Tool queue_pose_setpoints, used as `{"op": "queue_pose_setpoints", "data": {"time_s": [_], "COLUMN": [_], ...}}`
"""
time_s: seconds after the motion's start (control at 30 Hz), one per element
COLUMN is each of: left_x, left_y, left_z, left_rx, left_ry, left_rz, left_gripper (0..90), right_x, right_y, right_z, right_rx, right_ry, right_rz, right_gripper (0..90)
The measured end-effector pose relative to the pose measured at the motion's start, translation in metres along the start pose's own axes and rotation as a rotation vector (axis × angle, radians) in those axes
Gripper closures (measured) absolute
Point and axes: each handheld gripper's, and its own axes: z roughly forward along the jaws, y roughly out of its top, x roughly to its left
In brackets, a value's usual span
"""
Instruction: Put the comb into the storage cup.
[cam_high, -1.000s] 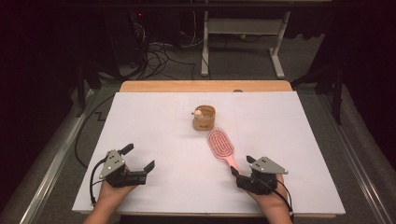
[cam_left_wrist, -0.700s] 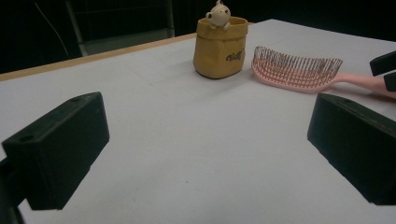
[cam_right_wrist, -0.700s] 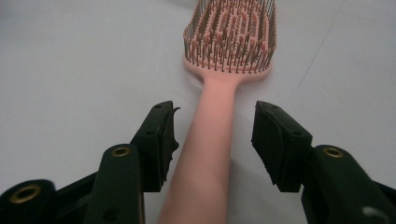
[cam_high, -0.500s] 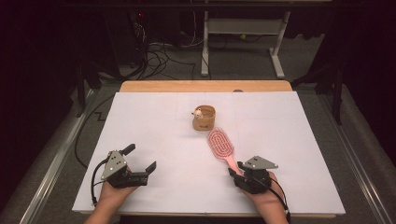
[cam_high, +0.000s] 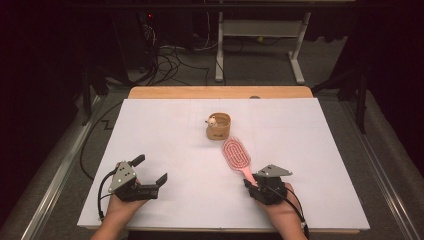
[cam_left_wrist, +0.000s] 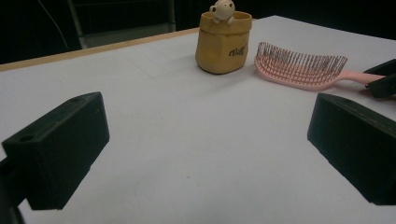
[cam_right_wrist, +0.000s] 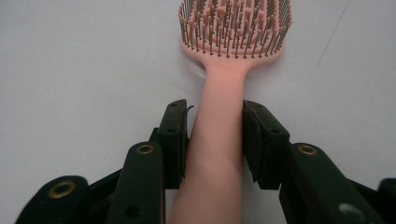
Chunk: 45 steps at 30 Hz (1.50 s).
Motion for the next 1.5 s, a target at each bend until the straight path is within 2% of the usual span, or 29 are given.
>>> {"op": "queue_pose_setpoints", "data": {"time_s": [0.3,0.6,0.73,0.87,1.1,1.27,1.4,1.5], "left_x": [0.0,0.001,0.002,0.003,0.005,0.006,0.006,0.006], "left_y": [0.0,0.0,0.0,0.0,-0.001,-0.001,-0.002,-0.002], "left_z": [-0.001,-0.002,-0.002,-0.002,-0.003,-0.001,-0.001,0.0], "left_rx": [0.001,0.001,0.005,0.009,-0.01,0.013,0.007,-0.003], "left_ry": [0.0,0.003,0.002,0.004,0.018,0.022,0.025,0.013], "left_rz": [0.005,-0.002,-0.023,-0.024,-0.028,-0.039,-0.032,-0.017], "left_gripper": [0.0,0.0,0.0,0.0,1.0,0.3,0.3,0.6], "right_x": [-0.005,-0.009,-0.012,-0.017,-0.026,-0.03,-0.032,-0.033], "right_y": [-0.003,-0.011,-0.015,-0.021,-0.033,-0.039,-0.043,-0.045], "right_z": [-0.006,-0.014,-0.019,-0.027,-0.04,-0.046,-0.05,-0.052], "right_rx": [0.013,0.015,0.017,0.025,0.023,0.018,0.017,0.014], "right_ry": [-0.001,0.01,0.016,0.026,0.04,0.046,0.048,0.049], "right_rz": [0.004,-0.014,-0.022,-0.038,-0.039,-0.039,-0.039,-0.028], "right_gripper": [66.6,66.7,66.7,66.7,66.7,66.7,66.7,66.4]}}
